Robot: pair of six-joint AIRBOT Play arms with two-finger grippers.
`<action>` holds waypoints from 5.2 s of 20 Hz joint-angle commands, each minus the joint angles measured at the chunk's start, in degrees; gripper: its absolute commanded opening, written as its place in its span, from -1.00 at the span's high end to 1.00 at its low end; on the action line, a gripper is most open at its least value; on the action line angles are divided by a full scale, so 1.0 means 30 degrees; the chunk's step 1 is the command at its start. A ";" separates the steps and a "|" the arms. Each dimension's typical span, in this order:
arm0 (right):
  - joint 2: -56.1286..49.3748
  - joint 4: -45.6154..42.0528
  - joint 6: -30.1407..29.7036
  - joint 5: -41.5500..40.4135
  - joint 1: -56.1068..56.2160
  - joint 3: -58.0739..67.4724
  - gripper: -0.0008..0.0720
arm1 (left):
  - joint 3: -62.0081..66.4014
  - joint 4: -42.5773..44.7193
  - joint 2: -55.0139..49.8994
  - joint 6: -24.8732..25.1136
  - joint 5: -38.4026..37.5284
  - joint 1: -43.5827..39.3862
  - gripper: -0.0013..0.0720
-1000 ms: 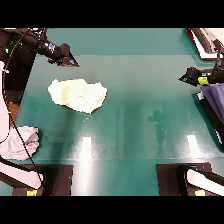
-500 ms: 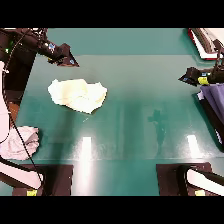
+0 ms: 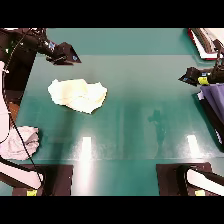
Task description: Fold the shirts.
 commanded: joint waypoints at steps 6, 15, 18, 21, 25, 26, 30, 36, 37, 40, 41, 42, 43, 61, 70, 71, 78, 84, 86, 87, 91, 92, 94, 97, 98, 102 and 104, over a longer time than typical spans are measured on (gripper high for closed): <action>0.0015 0.0102 0.0007 0.0896 0.0335 0.0000 0.90 | -0.2069 1.1293 0.0007 -0.1508 -0.0153 0.1661 -0.66; 0.0015 0.0131 0.0007 0.0903 0.1836 0.0000 0.91 | -0.9377 0.7949 0.0007 -0.1297 0.7016 0.2951 -0.65; 0.0073 0.0153 0.0007 0.0656 0.2302 0.0036 0.90 | -0.9398 0.7519 0.0007 -0.1253 0.7023 0.2951 0.89; 0.1071 0.0153 0.0007 0.0576 0.2433 0.0087 0.90 | -0.7723 0.5574 0.0087 -0.0153 0.5493 0.2892 0.89; 0.3738 0.0117 0.0007 0.0415 0.1865 0.1596 0.90 | -0.3198 -0.0393 0.1960 0.2455 0.4830 0.2382 0.89; 0.4452 0.0102 0.0007 0.0153 0.1647 0.2149 0.90 | -0.2084 -0.1916 0.2703 0.3184 0.4736 0.2011 0.89; 0.6608 0.0102 0.0007 -0.0940 0.0831 0.4014 0.91 | 0.0707 -0.5982 0.5326 0.4860 0.3570 -0.0765 0.89; 0.7985 0.0102 0.0007 -0.1078 -0.0007 0.4954 0.90 | 0.0124 -0.5231 0.6608 0.5719 0.3067 -0.6011 0.89; 0.8058 0.0109 0.0007 -0.0889 -0.0029 0.4962 0.90 | -0.0503 -0.4444 0.6594 0.5719 0.3111 -0.6768 0.89; 0.8072 0.0117 0.0007 -0.0168 -0.0029 0.4954 0.90 | -0.2710 -0.1690 0.6594 0.5479 0.3024 -0.7956 0.89; 0.8072 0.0124 0.0007 0.0109 -0.0022 0.4954 0.90 | -0.3534 -0.0874 0.6594 0.4954 0.3016 -0.7956 0.89; 0.8072 0.0117 0.0007 0.0357 -0.0029 0.4954 0.90 | -0.4299 -0.0058 0.6594 0.4473 0.3075 -0.7898 0.69; 0.8065 0.0117 0.0007 0.0532 -0.0022 0.4954 0.90 | -0.5115 0.0991 0.6594 0.4036 0.3213 -0.7868 -0.18; 0.8065 0.0124 0.0007 0.1712 -0.0007 0.4954 0.91 | -2.0728 -0.3512 0.6594 0.5581 0.8932 -0.5595 -0.51; 0.8065 0.0080 0.0007 0.2710 -0.0007 0.4954 0.90 | -2.1034 -0.4845 0.5173 0.5574 1.0499 -0.6200 -0.51; 0.8065 0.0080 0.0007 0.2718 -0.0007 0.4954 0.90 | -2.1026 -0.4918 0.5042 0.5574 1.0535 -0.6477 -0.51; 0.7657 0.0153 0.0007 0.6040 0.0466 0.4736 0.90 | -1.8440 -0.4954 0.5552 0.5202 0.8706 -0.5996 0.89; 0.7424 0.0117 0.0168 0.6105 0.6266 -0.4379 -0.46 | -1.4819 -0.4138 0.7257 0.5217 0.7592 -0.5690 0.89; 0.7417 0.0146 0.1107 0.2616 0.8714 -0.8269 -0.46 | -1.4768 -0.3869 0.7249 0.5209 0.7023 -0.5690 0.89; 0.7417 0.0146 0.1545 0.0896 0.9828 -0.9872 -0.46 | -1.4768 -0.3606 0.7249 0.5195 0.6812 -0.5690 0.89; 0.7410 0.0197 0.3002 -0.3038 1.3449 -1.3792 -0.46 | -1.4768 -0.3300 0.7249 0.5034 0.6419 -0.5690 0.89; 0.7410 0.0197 0.3381 -0.3504 1.4032 -1.4287 -0.46 | -1.4768 -0.3300 0.7249 0.4983 0.6433 -0.5690 0.89; 0.7410 0.0823 0.3432 -0.4124 1.4717 -1.4994 -0.46 | -1.4768 -0.3300 0.7249 0.4575 0.6426 -0.5690 0.89; 0.7410 0.1668 0.3432 -0.5034 1.5089 -1.5526 -0.45 | -1.4768 -0.3300 0.7249 0.4554 0.6411 -0.5690 0.89; 0.7351 0.1654 0.3432 -0.5093 1.5081 -1.5511 -0.44 | -1.4768 -0.3300 0.7249 0.4524 0.6419 -0.5690 0.89; 0.5901 0.1647 0.3111 -0.5304 1.5045 -1.5307 0.89 | -1.4761 -0.3300 0.7264 0.4022 0.6477 -0.5690 0.89; 0.5770 0.1443 0.2754 -0.4969 1.4994 -1.3967 0.91 | -1.4564 -0.2681 0.7759 0.3657 0.6994 -0.5683 0.89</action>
